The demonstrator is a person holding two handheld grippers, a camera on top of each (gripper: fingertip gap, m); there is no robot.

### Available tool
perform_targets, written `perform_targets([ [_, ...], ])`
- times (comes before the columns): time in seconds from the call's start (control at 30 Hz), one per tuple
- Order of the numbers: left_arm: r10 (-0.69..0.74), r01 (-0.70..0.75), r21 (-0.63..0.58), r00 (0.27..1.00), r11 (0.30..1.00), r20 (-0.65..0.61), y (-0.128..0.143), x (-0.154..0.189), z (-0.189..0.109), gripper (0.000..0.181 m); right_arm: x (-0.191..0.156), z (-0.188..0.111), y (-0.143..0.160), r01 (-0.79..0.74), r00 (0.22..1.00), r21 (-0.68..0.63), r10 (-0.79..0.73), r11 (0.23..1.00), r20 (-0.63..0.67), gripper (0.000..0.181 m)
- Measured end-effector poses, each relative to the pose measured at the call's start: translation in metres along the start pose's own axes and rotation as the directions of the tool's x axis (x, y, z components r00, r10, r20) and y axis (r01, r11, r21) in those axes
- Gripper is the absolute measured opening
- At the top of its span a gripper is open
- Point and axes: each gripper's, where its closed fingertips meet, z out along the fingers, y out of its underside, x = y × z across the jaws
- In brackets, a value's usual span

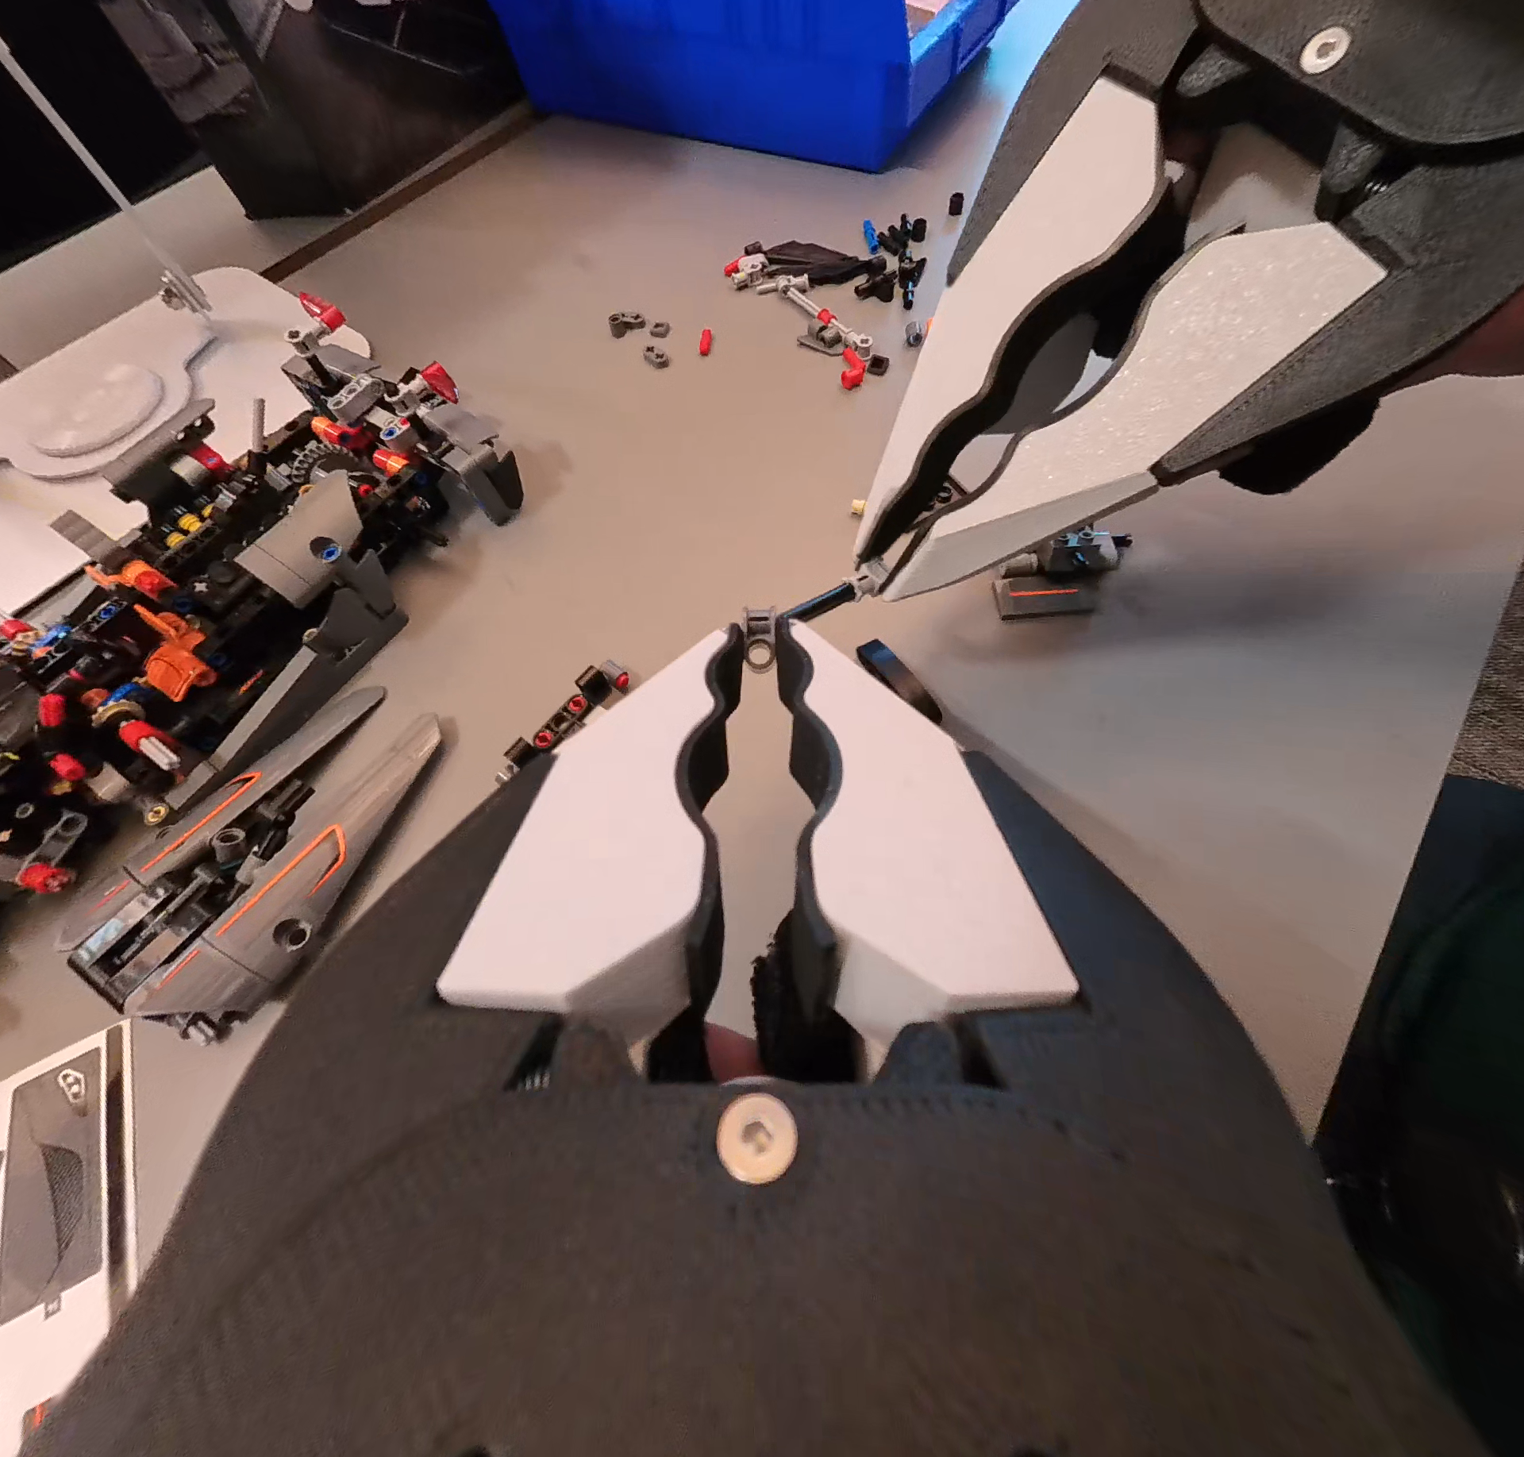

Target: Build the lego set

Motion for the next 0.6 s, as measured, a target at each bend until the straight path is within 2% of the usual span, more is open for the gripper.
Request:
perform_targets([
  [0.4, 0.033, -0.032, -0.018, 0.999, 0.999, 0.041, 0.004, -0.003, 0.002, 0.006, 0.003, 0.003, 0.001, -0.022, 1.0, -0.002, 0.022, 1.0, -0.003, 0.005],
  [0.47, 0.007, -0.005, -0.05, 0.999, 0.999, 0.038, 0.011, -0.002, 0.003, 0.005, 0.003, 0.004, 0.003, -0.024, 1.0, -0.008, 0.024, 1.0, -0.002, 0.006],
  [0.6, -0.071, 0.076, -0.176, 0.997, 0.981, 0.034, 0.043, 0.004, 0.007, 0.005, 0.002, 0.005, 0.01, -0.028, 1.0, -0.026, 0.028, 0.999, -0.001, 0.005],
])
